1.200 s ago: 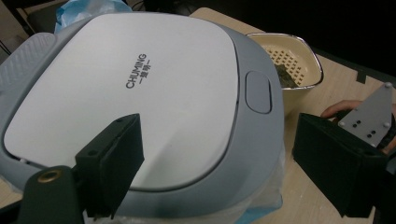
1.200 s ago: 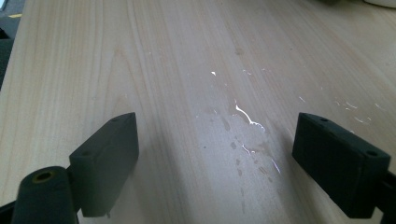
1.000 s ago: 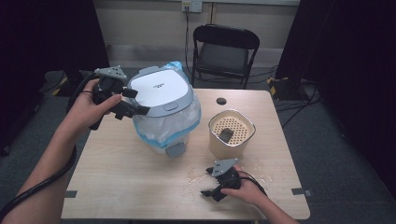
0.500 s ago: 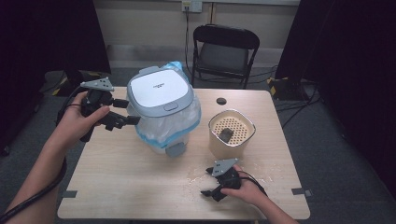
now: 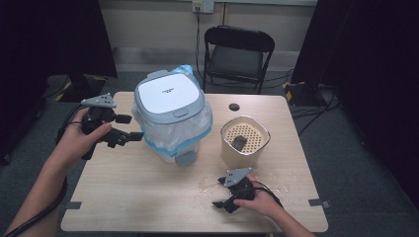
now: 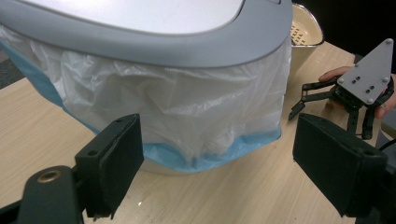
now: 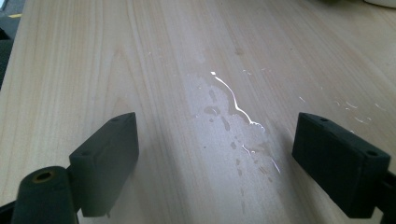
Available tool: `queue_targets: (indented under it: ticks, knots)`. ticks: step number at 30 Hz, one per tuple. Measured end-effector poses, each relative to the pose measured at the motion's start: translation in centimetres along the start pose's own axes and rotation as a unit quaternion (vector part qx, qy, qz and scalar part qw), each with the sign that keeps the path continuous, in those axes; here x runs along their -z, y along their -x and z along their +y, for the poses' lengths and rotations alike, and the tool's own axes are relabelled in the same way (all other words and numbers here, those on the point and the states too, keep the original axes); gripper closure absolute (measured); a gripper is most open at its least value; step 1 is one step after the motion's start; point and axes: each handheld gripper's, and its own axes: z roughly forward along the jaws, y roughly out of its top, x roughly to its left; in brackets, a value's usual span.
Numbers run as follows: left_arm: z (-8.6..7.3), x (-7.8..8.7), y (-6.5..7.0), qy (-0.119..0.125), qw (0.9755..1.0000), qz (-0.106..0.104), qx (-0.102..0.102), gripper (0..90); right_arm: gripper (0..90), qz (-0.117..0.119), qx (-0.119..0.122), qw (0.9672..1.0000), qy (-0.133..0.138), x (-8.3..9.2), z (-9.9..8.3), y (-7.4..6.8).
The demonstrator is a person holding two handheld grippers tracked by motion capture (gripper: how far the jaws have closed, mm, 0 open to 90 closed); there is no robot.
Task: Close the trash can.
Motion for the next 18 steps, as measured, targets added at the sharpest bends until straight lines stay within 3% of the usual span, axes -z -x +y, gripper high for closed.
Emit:
queue_targets:
  ticks: [18]
  knots:
    - [-3.8,0.0,-0.3,0.01,0.9999,0.004,0.011,15.8,13.8,0.001,0.001,1.0,0.0,0.0,0.0,0.0]
